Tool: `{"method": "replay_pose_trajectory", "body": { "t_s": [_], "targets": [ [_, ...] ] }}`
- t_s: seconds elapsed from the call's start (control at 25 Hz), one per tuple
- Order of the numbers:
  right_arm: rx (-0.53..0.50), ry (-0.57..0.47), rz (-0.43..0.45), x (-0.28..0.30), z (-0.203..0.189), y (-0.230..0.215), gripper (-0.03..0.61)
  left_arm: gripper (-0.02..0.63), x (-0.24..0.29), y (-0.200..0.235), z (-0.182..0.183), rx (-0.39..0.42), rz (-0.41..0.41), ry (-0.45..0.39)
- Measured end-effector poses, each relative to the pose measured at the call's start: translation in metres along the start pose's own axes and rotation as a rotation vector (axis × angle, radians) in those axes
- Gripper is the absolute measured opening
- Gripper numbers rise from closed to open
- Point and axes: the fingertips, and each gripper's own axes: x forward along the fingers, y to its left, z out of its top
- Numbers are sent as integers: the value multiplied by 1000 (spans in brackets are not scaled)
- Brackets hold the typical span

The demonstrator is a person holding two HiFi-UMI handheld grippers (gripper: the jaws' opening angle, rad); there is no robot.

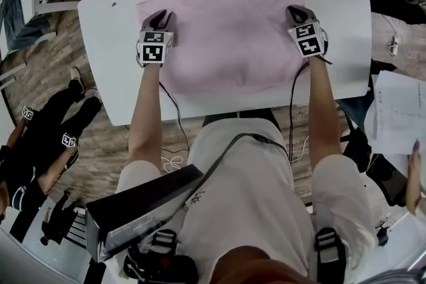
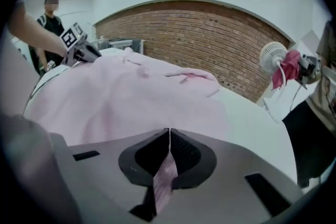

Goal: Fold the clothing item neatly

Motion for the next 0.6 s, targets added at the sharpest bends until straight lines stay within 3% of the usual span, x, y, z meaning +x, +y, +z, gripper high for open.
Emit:
{"method": "replay_pose_trajectory", "body": {
  "t_s": [0.08,0.36,0.6],
  "targets": [
    [46,-2,-13,1,-3,-4,14,78,-3,5,-2,-43,12,-17],
    [13,-12,-28,-7,0,-13,14,78,-9,0,9,23,29,-44],
    [24,-97,59,-34,13,41,15,78,-48,-6,-2,21,25,-96]
  ]
}}
